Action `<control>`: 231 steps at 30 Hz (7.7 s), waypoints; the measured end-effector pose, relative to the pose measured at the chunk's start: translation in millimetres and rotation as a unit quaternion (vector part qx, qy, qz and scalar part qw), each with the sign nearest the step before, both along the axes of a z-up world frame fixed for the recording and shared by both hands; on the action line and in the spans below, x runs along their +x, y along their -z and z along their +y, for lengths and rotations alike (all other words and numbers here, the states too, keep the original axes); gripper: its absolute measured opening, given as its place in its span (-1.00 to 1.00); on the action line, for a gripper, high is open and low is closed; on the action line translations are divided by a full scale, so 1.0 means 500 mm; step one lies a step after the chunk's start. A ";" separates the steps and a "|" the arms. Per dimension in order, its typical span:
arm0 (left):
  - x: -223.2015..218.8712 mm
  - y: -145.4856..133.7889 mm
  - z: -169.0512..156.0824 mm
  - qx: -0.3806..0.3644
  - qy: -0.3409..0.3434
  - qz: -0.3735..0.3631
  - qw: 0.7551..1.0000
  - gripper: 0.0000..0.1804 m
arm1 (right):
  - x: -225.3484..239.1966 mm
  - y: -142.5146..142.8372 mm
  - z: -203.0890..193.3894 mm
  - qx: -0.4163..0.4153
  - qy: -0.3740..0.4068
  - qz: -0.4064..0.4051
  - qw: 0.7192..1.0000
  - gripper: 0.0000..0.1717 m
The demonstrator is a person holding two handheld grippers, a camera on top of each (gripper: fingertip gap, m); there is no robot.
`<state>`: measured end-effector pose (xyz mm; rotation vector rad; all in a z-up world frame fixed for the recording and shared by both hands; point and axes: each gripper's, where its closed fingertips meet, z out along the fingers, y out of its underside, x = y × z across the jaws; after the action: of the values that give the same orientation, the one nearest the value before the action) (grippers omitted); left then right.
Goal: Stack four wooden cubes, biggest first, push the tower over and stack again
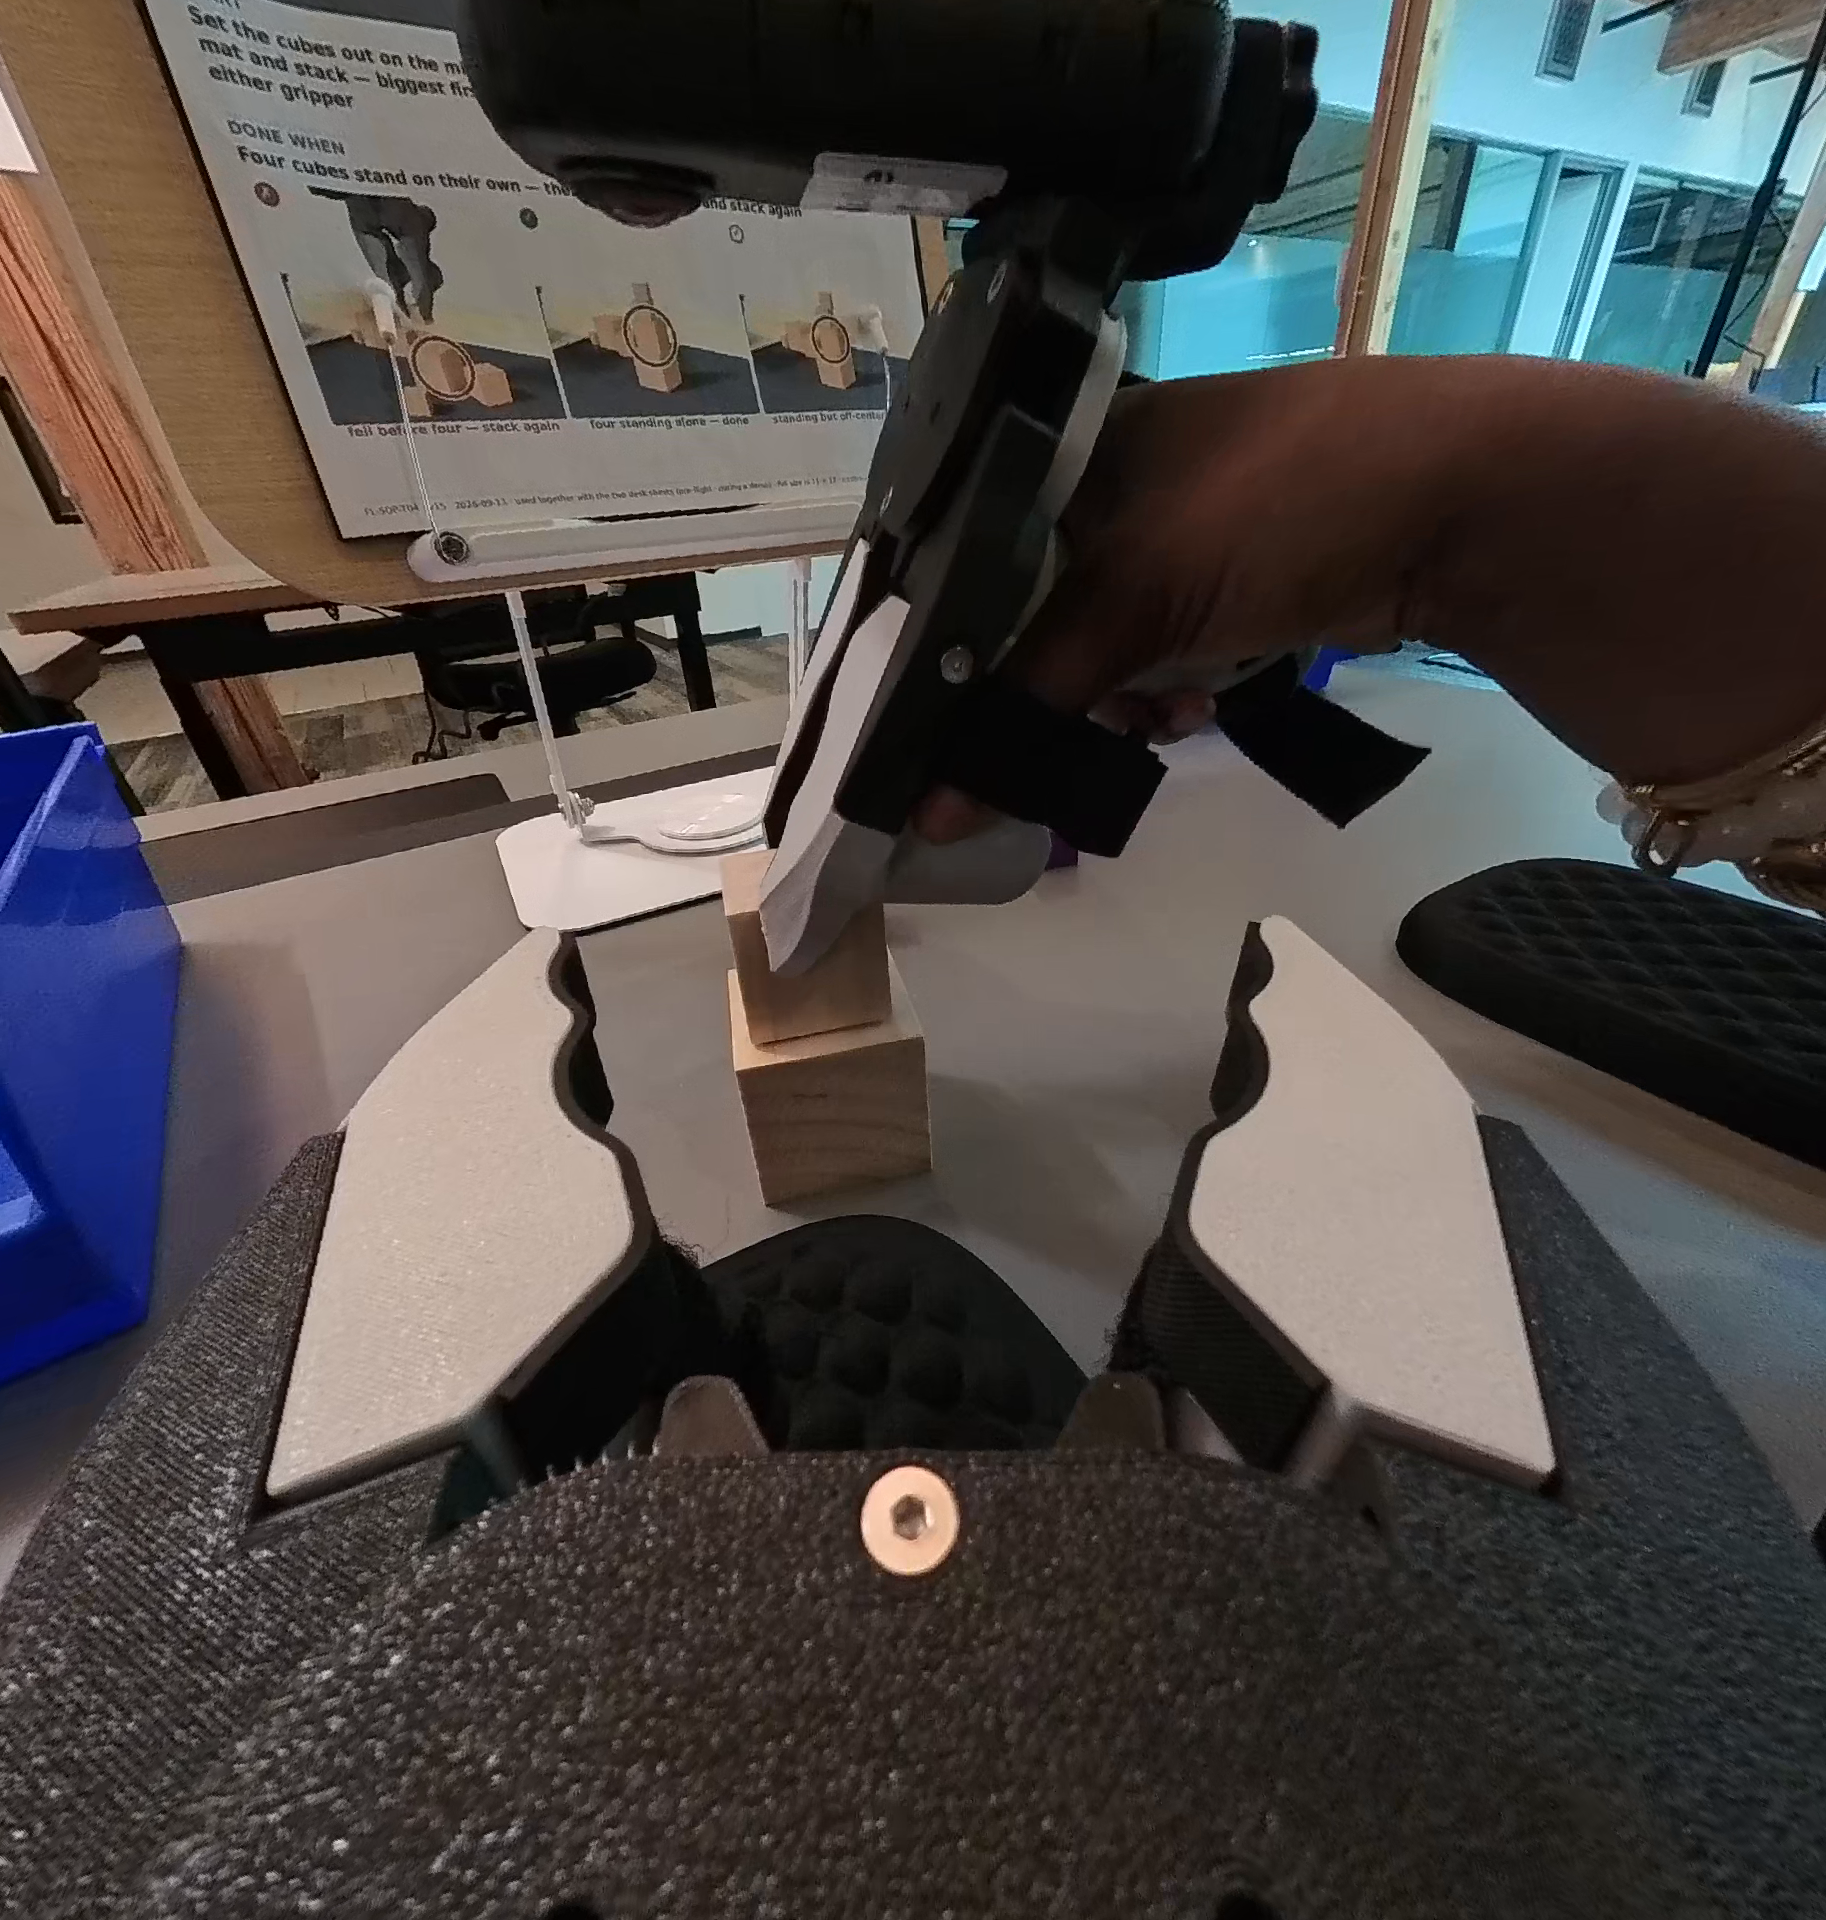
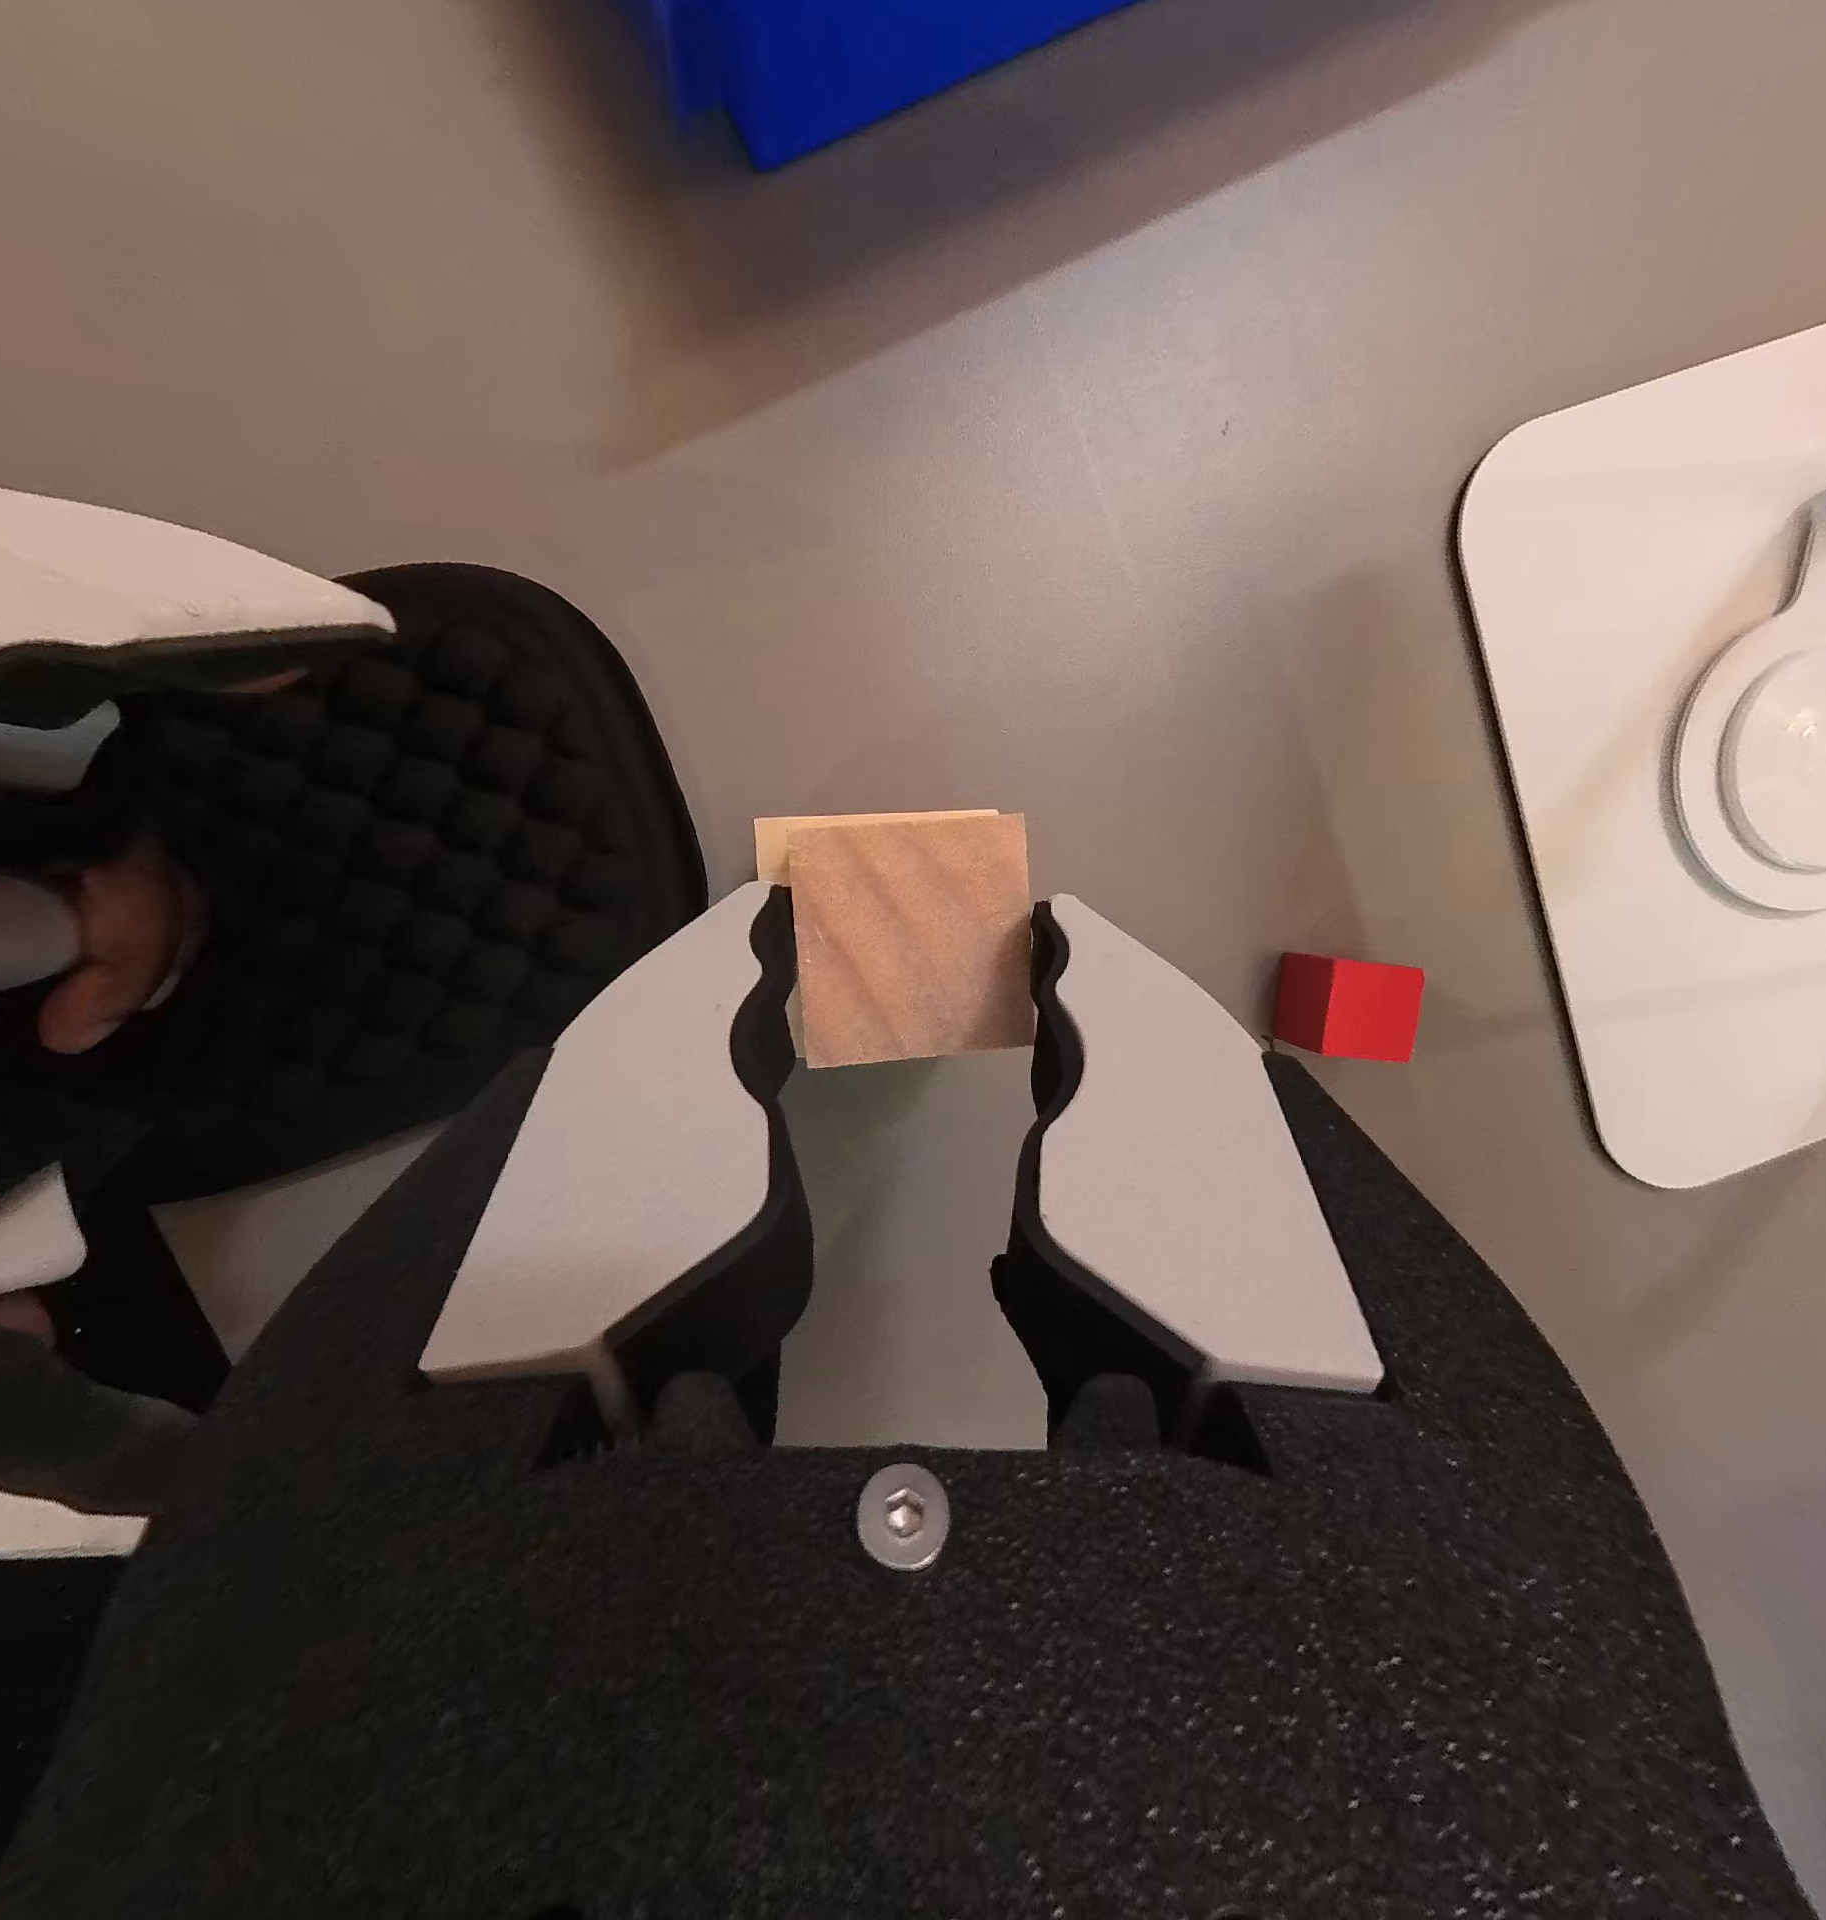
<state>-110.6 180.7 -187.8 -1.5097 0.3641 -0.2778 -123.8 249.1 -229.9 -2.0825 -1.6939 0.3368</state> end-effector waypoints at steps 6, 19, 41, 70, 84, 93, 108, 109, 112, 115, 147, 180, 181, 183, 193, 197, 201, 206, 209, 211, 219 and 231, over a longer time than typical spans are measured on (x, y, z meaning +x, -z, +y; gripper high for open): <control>0.001 0.000 0.000 0.001 0.001 0.001 1.000 0.27 | 0.001 0.001 0.001 0.009 0.002 -0.002 1.000 -0.40; 0.001 -0.001 -0.001 0.002 0.002 0.001 1.000 0.27 | 0.105 -0.140 0.108 0.008 -0.011 0.096 0.995 -0.09; -0.001 -0.003 -0.002 0.003 0.005 -0.008 1.000 0.26 | 0.107 0.111 0.239 -0.011 -0.015 0.053 0.998 -0.51; -0.002 -0.002 -0.001 0.001 0.003 -0.008 1.000 0.25 | 0.009 -0.075 -0.009 0.001 -0.050 0.084 0.995 -0.69; -0.002 -0.002 -0.001 0.002 0.003 -0.008 1.000 0.24 | 0.007 -0.063 -0.008 0.004 -0.062 0.074 0.995 -0.69; -0.002 -0.003 -0.001 0.002 0.003 -0.009 1.000 0.23 | 0.007 -0.061 -0.001 0.001 -0.052 0.077 0.996 -0.52; -0.001 -0.002 -0.002 0.003 0.002 -0.006 1.000 0.23 | 0.225 -0.058 0.156 0.034 -0.080 0.023 0.996 -0.38; -0.001 -0.002 -0.002 0.003 0.002 -0.005 1.000 0.23 | 0.254 -0.038 0.179 0.032 -0.082 0.006 0.996 -0.38; 0.000 -0.001 -0.001 0.001 0.000 -0.002 1.000 0.23 | 0.313 0.027 0.228 0.025 -0.092 -0.026 0.995 -0.36; 0.000 0.000 0.000 0.000 0.000 0.000 1.000 0.23 | 0.346 0.086 0.258 0.021 -0.085 -0.044 0.995 -0.39; -0.002 -0.001 -0.001 -0.001 0.000 -0.005 1.000 0.20 | 0.021 -0.136 -0.013 0.008 -0.095 0.057 0.994 -0.75; -0.003 -0.002 -0.001 0.002 -0.001 -0.008 1.000 0.19 | 0.013 -0.119 -0.005 0.022 -0.100 0.046 0.994 -0.47; -0.004 -0.002 -0.001 0.002 -0.001 -0.009 1.000 0.19 | 0.018 -0.125 -0.004 0.022 -0.108 0.056 0.992 -0.45; -0.004 -0.003 -0.001 0.002 -0.001 -0.009 1.000 0.19 | 0.033 -0.132 0.003 0.025 -0.135 0.071 0.988 -0.38; -0.007 -0.001 0.002 0.001 -0.012 -0.005 1.000 0.24 | 0.135 -0.019 0.045 -0.036 -0.222 0.011 0.974 -1.00; -0.009 -0.002 0.002 0.001 -0.015 -0.008 1.000 0.26 | 0.120 0.014 0.002 -0.053 -0.259 0.037 0.964 -1.00; -0.010 -0.002 0.002 0.001 -0.015 -0.009 1.000 0.26 | 0.093 0.028 -0.031 -0.037 -0.301 0.067 0.951 -1.00; -0.009 -0.002 0.002 0.001 -0.016 -0.008 1.000 0.26 | 0.068 0.027 -0.030 -0.018 -0.306 0.078 0.949 -1.00; -0.009 -0.002 0.002 0.001 -0.014 -0.009 1.000 0.26 | 0.058 0.022 -0.030 -0.012 -0.307 0.083 0.948 -1.00; -0.009 -0.002 0.002 0.001 -0.014 -0.009 1.000 0.25 | 0.053 0.019 -0.030 -0.010 -0.307 0.085 0.948 -1.00; -0.009 -0.002 0.001 0.001 -0.012 -0.009 1.000 0.25 | 0.046 0.016 -0.027 -0.002 -0.309 0.077 0.948 -1.00; -0.009 -0.002 0.001 0.000 -0.012 -0.011 1.000 0.24 | 0.034 0.010 -0.024 0.010 -0.312 0.075 0.947 -1.00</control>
<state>-115.0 181.1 -186.9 -1.5092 0.3291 -0.2756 -106.6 237.2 -235.0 -1.4086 -2.2080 0.6446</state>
